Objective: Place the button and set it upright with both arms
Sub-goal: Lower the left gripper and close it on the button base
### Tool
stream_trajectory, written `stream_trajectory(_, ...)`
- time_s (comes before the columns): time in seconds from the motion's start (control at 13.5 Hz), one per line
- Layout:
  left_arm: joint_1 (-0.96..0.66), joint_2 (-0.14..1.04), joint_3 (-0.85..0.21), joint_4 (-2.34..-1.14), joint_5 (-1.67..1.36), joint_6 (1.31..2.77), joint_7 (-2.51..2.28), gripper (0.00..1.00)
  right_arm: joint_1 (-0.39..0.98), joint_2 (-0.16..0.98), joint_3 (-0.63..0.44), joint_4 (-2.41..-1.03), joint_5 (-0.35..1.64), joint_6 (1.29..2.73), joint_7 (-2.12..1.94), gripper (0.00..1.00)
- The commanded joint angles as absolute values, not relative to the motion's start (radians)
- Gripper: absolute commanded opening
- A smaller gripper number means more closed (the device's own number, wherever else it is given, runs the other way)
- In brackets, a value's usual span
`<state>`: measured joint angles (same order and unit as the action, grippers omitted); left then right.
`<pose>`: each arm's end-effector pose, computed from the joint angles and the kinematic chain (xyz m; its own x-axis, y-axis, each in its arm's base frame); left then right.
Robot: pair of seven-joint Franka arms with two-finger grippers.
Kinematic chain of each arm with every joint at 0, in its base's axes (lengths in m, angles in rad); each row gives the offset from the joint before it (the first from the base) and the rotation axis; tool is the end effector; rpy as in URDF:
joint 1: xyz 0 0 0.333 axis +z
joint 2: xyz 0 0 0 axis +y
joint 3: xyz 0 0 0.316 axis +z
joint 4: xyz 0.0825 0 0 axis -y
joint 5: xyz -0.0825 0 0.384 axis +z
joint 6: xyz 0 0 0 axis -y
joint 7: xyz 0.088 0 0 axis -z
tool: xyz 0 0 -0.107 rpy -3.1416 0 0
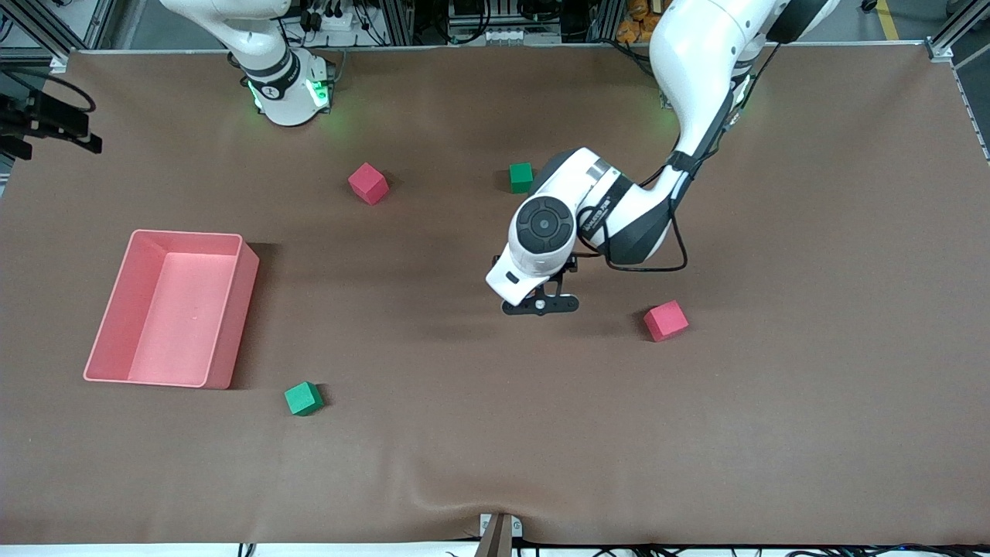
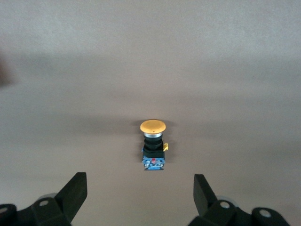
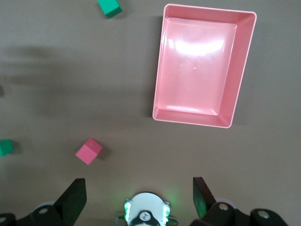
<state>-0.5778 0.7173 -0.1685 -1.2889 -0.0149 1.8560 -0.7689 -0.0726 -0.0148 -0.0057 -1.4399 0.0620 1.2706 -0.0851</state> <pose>0.5493 -0.4717 0.3161 0.9802 0.0607 -0.1883 0.0599 -0.9982 -0.0100 0.5153 -0.0325 0.6685 0.9887 0.0258 -0.1475 0.0150 -0.9971 -0.0742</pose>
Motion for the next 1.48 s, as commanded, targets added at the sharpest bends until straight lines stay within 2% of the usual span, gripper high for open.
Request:
stream_trajectory(0.0, -0.586, 0.742, -0.161, -1.281, -0.023, 1.890, -0.814, 1.00, -0.072, -0.031, 0.002, -1.482, 0.109, 1.308, 0.009, 1.00)
stream_trajectory(0.22, -0.597, 0.765, -0.161, -1.281, -0.018, 1.917, -0.848, 1.00, -0.045, -0.129, 0.001, -1.650, 0.098, 1.422, 0.011, 1.00)
stream_trajectory(0.3, -0.601, 0.773, -0.161, -1.281, -0.017, 1.919, -0.848, 1.00, -0.043, -0.124, 0.012, -1.646, 0.088, 1.402, 0.021, 1.00)
stream_trajectory(0.44, -0.614, 0.779, -0.161, -1.282, -0.018, 1.933, -0.851, 1.00, -0.051, -0.086, 0.050, -1.538, 0.022, 1.304, 0.104, 1.00)
stream_trajectory(0.59, -0.607, 0.784, -0.163, -1.293, -0.058, 1.933, -0.871, 1.00, -0.060, -0.040, 0.046, -1.476, 0.015, 1.279, 0.098, 1.00)
stream_trajectory(1.04, -0.629, 0.782, -0.156, -1.381, -0.051, 1.936, -0.899, 1.00, -0.063, -0.005, 0.046, -1.462, 0.015, 1.284, 0.100, 1.00)
stream_trajectory(1.41, -0.638, 0.784, -0.160, -1.462, -0.054, 2.054, -0.919, 1.00, -0.035, 0.012, 0.052, -1.450, 0.021, 1.310, 0.106, 1.00)
